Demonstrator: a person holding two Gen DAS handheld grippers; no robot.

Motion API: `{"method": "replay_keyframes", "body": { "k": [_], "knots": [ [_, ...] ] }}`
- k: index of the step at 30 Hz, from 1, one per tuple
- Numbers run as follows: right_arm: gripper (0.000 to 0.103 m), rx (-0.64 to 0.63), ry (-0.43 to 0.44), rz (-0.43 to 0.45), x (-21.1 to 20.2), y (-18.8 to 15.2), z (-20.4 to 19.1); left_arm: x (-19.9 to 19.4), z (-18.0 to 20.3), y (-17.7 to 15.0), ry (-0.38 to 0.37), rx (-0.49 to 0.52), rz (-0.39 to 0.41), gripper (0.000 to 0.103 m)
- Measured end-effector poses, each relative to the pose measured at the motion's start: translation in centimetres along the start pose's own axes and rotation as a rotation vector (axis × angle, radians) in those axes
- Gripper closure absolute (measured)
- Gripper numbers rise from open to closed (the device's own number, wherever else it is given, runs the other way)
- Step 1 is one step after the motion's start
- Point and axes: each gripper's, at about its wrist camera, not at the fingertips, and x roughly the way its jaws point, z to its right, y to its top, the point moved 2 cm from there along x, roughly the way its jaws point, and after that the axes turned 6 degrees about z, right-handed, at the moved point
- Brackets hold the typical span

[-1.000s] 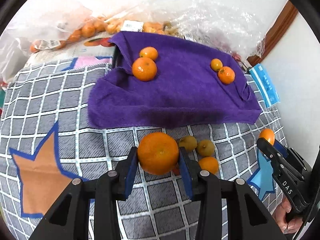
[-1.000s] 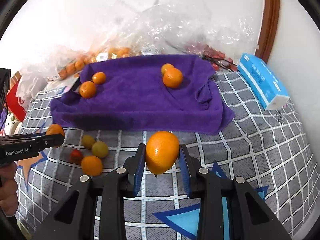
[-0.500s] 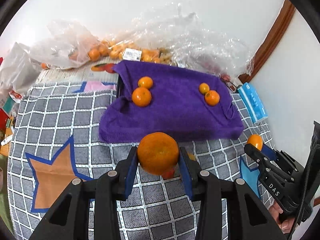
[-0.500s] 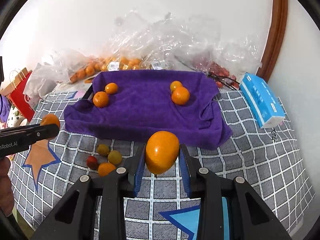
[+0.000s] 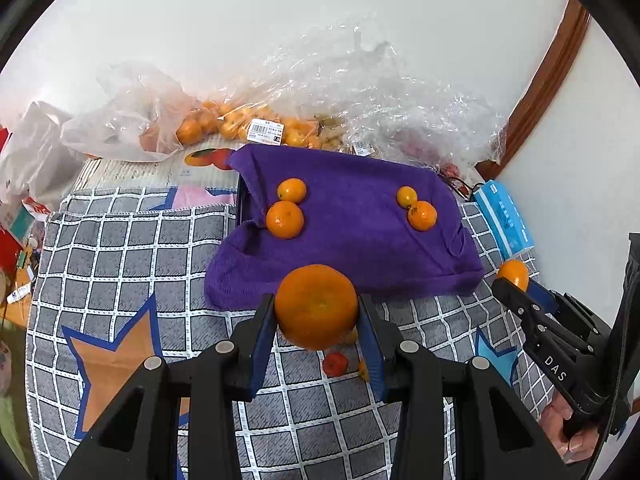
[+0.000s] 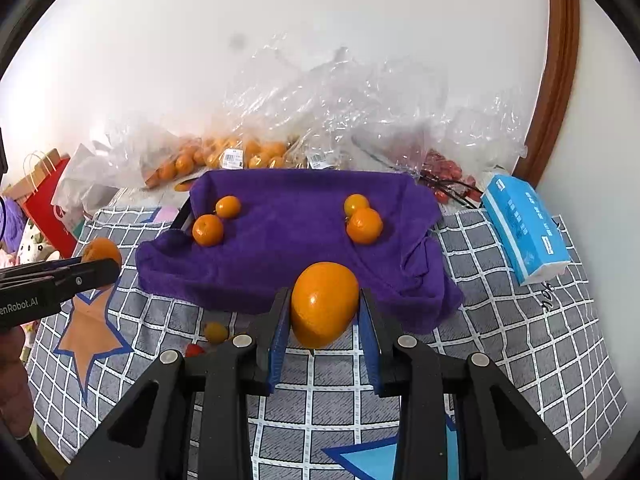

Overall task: Organize fruits
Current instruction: 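Carry both held oranges up over the purple towel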

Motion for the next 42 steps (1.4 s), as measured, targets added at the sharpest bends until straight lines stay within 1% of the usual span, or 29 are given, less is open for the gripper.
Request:
{"method": "replay_keyframes", "body": {
  "k": [13,24,29,36,42],
  "knots": [
    [0.070,0.018,-0.015,0.038,-0.7,0.6,0.8,-0.3,0.6,0.0,-0.023,0.008,0.010,0.065],
    [0.070,-0.012,-0.012,0.060,-0.2,1.3,0.0,-0.2,0.0,0.5,-0.027,-0.010,0.022,0.065],
    [0.070,-0.012,-0.016,0.063,0.8,1.7,0.2,0.5,-0.5,1.2,-0.013,-0.016,0.022,0.065],
    [0.070,0.008,-0.029,0.039,3.0,2.1,1.3,2.0,-1.2,2.3,-0.014,-0.023,0.021,0.065],
    [0.070,0.033,-0.051,0.016,5.1,2.4,2.5,4.3,-1.2,2.9,-0.016,-0.024,-0.002,0.065]
  ]
}}
